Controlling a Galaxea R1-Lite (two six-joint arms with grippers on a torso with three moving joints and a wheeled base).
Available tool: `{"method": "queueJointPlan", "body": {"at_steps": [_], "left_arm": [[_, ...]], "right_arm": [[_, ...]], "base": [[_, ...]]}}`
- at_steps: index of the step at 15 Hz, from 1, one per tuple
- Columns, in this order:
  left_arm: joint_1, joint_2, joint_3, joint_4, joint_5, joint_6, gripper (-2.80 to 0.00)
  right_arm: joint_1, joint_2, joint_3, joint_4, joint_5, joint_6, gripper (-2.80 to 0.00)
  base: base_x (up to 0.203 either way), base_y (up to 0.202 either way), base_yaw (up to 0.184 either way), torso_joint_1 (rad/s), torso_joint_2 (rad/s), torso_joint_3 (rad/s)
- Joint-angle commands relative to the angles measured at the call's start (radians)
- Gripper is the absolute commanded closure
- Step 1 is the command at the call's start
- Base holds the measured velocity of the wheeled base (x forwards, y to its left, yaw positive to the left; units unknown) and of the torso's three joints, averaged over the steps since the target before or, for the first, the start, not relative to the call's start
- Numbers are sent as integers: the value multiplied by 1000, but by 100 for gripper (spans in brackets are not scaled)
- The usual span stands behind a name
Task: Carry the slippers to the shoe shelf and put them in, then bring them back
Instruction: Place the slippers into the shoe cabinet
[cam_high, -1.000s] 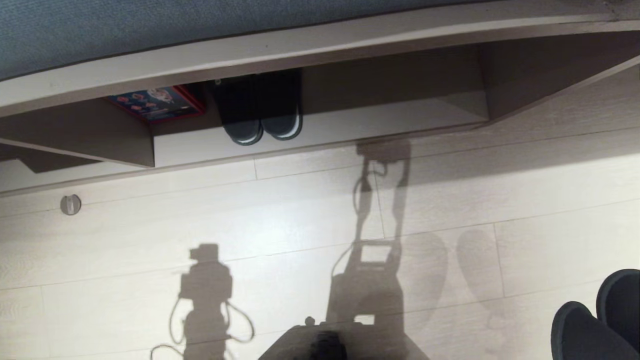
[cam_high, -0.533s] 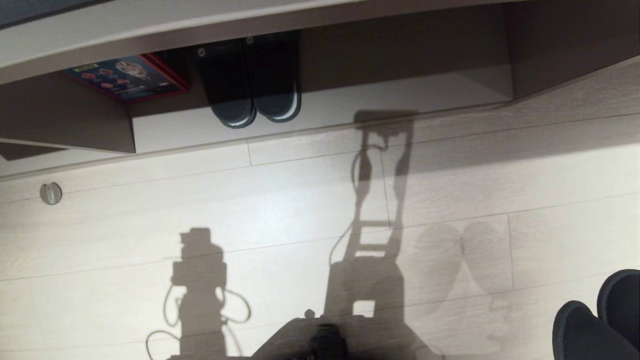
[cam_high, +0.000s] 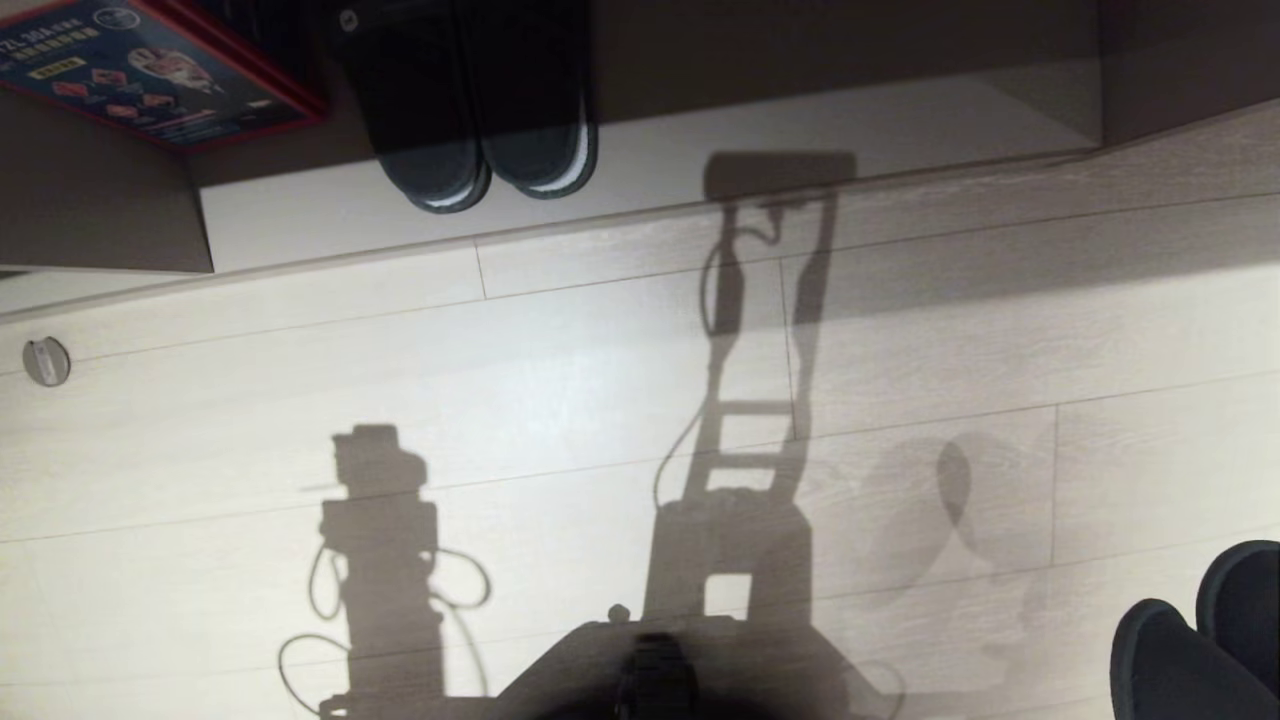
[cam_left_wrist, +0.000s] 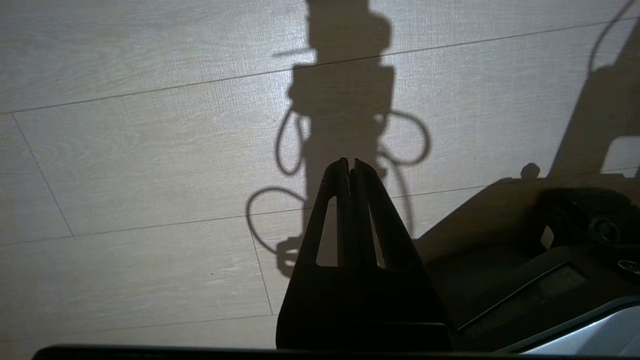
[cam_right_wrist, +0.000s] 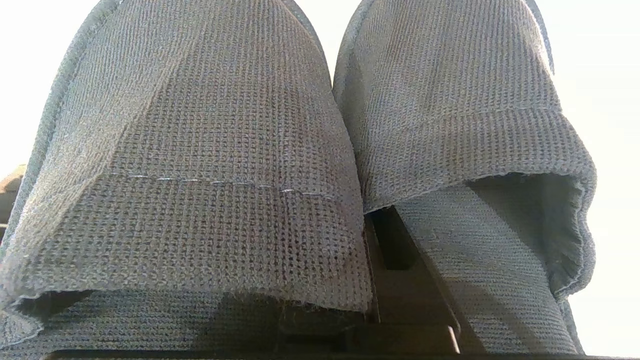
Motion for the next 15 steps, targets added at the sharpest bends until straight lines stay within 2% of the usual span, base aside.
{"method": "queueJointPlan", "body": {"at_steps": [1,5,7,9,11,15], "left_arm": [[0,1,2,0,0,0,0],[0,-1,2,-1,0,0,0],[0,0,2,-1,0,0,0],[0,1,2,-2,0,0,0],[0,-1,2,-2,0,1,0],[0,-1,2,-2,0,1,0]], "right_arm": [[0,-1,0,-1,-1,0,0],[0,0,-18,-34,6,-1,0],[-1,35,-117,-49,108,-4,0],[1,153,-189,-60,166,-11,0],[19,256,-235,-113,184,-32,0],[74,706,-329,-402,200,-98,0]], "base": [[0,0,0,0,2,-193],[0,0,0,3,2,-53],[0,0,0,0,0,0],[0,0,0,0,0,0],[0,0,0,0,0,0],[0,0,0,0,0,0]]}}
